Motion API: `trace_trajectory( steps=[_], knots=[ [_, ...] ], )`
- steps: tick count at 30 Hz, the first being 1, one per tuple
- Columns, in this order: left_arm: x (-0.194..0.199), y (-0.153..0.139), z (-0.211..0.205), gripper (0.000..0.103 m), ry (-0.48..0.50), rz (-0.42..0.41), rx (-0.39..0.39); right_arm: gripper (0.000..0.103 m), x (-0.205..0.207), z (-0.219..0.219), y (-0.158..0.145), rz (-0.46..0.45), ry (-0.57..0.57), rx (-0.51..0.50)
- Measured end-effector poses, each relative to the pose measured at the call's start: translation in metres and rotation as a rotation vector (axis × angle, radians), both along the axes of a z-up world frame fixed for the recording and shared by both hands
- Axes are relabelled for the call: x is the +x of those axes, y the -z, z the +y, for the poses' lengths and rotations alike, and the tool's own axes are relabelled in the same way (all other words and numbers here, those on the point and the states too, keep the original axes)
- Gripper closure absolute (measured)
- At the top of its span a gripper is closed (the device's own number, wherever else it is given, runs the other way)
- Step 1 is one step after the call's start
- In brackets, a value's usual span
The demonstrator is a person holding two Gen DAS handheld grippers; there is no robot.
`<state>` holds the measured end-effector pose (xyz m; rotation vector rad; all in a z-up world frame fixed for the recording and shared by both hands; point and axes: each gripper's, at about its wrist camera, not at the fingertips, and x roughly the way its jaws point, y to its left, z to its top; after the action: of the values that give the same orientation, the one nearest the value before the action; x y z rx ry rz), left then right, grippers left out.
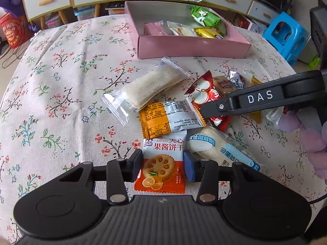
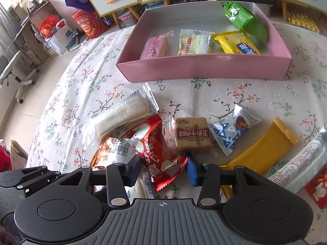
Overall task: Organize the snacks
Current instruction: 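Lift the orange biscuit packet with the left tool while the right tool grasps the red packet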
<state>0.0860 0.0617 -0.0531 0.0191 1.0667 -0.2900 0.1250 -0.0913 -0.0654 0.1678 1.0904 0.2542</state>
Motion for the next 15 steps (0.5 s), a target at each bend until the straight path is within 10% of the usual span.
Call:
trace_trajectory(
  steps=[15],
  knots=[
    [-0.0037, -0.0041, 0.0030, 0.066, -0.044, 0.020, 0.030, 0.072, -0.0045, 0.0003, -0.0080, 0.005, -0.022, -0.019]
  ],
)
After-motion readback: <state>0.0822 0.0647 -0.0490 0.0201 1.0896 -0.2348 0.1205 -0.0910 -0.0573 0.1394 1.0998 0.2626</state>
